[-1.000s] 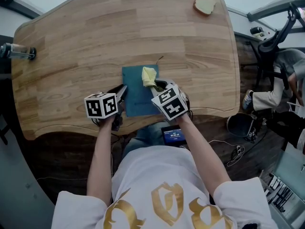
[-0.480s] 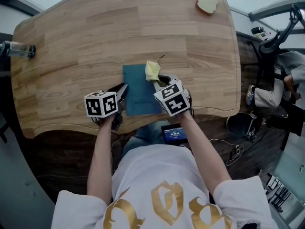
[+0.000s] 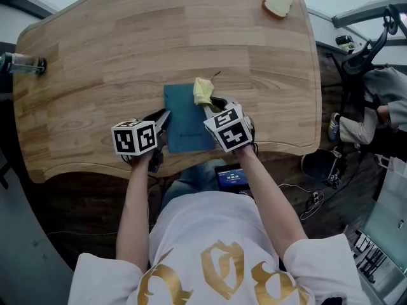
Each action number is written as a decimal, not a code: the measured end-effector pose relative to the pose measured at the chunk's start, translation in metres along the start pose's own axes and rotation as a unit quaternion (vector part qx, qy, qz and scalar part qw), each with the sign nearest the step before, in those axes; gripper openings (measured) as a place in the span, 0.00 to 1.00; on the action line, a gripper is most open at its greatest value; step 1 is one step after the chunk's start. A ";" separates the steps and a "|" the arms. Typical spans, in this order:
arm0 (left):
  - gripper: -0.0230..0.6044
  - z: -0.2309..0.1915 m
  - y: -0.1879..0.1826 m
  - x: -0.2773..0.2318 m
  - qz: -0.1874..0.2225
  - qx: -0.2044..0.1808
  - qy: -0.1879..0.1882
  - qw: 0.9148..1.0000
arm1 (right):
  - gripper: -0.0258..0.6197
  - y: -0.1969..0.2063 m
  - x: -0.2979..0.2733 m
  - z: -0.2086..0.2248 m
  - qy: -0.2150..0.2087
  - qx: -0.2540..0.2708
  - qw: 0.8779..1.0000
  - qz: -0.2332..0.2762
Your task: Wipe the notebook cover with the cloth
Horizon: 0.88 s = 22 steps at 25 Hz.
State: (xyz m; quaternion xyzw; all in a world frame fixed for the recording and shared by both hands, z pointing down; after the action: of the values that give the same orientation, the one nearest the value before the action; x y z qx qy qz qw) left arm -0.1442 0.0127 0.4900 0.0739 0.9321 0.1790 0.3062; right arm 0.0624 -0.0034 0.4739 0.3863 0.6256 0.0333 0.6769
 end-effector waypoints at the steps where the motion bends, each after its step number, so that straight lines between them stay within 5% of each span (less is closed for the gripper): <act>1: 0.13 0.000 0.000 0.000 0.000 0.000 0.000 1.000 | 0.10 0.000 -0.001 0.000 0.001 0.000 1.000 0.001; 22: 0.13 0.000 -0.001 0.001 -0.001 0.000 0.001 1.000 | 0.10 -0.026 -0.015 -0.027 -0.041 0.036 0.998 -0.013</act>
State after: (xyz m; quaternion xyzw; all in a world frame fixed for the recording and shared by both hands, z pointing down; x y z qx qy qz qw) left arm -0.1450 0.0121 0.4887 0.0726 0.9325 0.1786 0.3054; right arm 0.0238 -0.0164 0.4732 0.4034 0.6032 -0.0138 0.6879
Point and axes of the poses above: the fingertips, and each gripper's own axes: x backward along the fingers, z to its right, y out of its underside, the point moved 9 cm from there along x, backward along the fingers, and after that the axes turned 14 degrees about y, right-handed, at the moved point
